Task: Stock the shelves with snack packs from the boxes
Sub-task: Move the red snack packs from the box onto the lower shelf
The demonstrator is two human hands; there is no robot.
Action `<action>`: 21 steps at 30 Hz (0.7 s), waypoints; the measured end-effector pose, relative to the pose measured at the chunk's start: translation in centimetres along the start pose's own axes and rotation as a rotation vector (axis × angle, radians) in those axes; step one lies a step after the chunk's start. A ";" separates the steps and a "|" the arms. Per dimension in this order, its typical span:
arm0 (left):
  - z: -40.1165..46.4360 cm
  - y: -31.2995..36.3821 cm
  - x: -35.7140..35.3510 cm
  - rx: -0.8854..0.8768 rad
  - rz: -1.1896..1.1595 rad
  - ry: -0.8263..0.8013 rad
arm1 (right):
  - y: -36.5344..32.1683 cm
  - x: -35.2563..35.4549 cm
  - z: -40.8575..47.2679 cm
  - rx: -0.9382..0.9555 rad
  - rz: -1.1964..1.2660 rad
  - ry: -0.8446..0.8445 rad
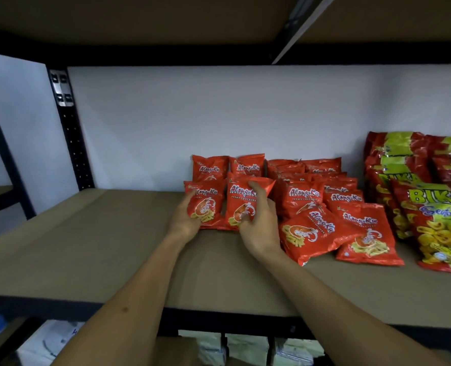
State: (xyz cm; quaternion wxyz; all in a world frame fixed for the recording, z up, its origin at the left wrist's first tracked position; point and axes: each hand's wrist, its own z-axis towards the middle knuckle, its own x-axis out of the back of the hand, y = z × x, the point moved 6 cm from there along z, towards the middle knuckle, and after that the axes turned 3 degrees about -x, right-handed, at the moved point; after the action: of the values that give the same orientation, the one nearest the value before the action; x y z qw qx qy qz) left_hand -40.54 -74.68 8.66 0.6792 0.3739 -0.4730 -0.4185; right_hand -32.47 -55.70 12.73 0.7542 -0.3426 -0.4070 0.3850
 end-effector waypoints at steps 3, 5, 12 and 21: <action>-0.7 0.4 -0.3 -0.029 0.006 0.107 | -0.5 0.3 1.5 -0.025 -0.109 0.011; -0.5 0.9 -0.2 -0.072 0.010 0.139 | -0.4 0.2 2.9 -0.033 -0.229 0.011; 3.3 1.3 1.4 -0.205 0.126 0.105 | -0.1 -1.9 7.7 -0.068 -0.642 -0.110; 10.0 -1.4 0.4 -0.210 0.375 0.063 | 0.4 -3.3 11.1 -0.005 -0.902 -0.032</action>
State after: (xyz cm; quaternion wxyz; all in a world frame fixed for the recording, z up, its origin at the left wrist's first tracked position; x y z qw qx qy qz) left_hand -50.29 -76.71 10.30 0.7948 0.2195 -0.4667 -0.3199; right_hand -43.59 -56.06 16.10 0.8393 -0.1268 -0.5282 0.0223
